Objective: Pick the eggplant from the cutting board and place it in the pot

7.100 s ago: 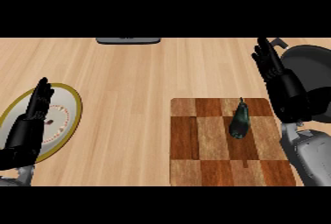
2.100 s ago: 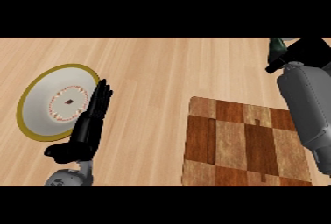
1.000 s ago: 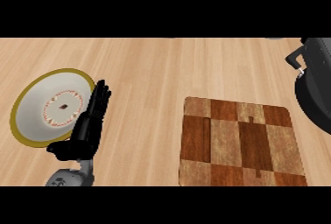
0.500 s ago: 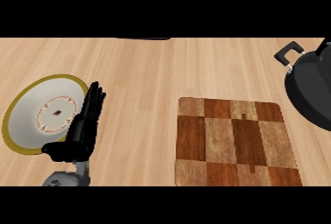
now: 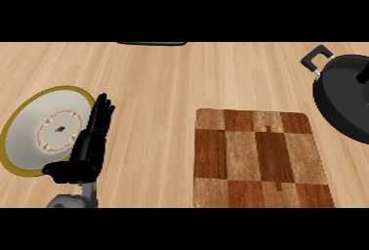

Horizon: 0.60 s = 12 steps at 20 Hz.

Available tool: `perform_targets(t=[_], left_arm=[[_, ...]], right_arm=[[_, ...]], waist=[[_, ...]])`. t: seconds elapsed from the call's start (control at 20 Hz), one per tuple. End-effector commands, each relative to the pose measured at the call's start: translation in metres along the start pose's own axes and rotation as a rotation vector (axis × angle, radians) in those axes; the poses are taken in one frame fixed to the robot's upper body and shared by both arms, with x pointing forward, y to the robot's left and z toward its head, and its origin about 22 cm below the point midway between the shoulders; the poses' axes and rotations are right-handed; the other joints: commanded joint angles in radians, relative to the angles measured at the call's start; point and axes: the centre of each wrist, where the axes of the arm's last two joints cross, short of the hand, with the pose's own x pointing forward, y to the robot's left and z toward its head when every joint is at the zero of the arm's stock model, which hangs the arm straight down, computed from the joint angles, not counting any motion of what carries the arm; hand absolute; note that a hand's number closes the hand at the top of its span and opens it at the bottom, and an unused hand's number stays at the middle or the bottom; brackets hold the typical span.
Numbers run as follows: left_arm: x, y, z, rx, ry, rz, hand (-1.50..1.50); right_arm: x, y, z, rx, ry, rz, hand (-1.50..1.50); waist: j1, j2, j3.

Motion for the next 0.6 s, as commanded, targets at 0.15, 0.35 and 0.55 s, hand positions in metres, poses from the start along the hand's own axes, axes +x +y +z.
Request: perform_targets(t=[0.15,0.35,0.55], left_arm=[[0.004,-0.001,0.003,-0.005,0.019,0.009,0.00],[0.006,0.008,-0.002,0.002,-0.020,-0.012,0.00],[0.005,0.001,0.000,0.015,0.017,-0.002,0.00]], right_arm=[[-0.048,0.041,-0.019,0.107,0.170,-0.028,1.50],[-0.062,0.061,-0.011,0.265,0.323,0.014,1.50],[-0.075,0.065,-0.021,0.335,0.314,-0.093,-1.50]], waist=[[-0.006,-0.001,0.001],[-0.004,0.000,0.001],[-0.006,-0.002,0.002]])
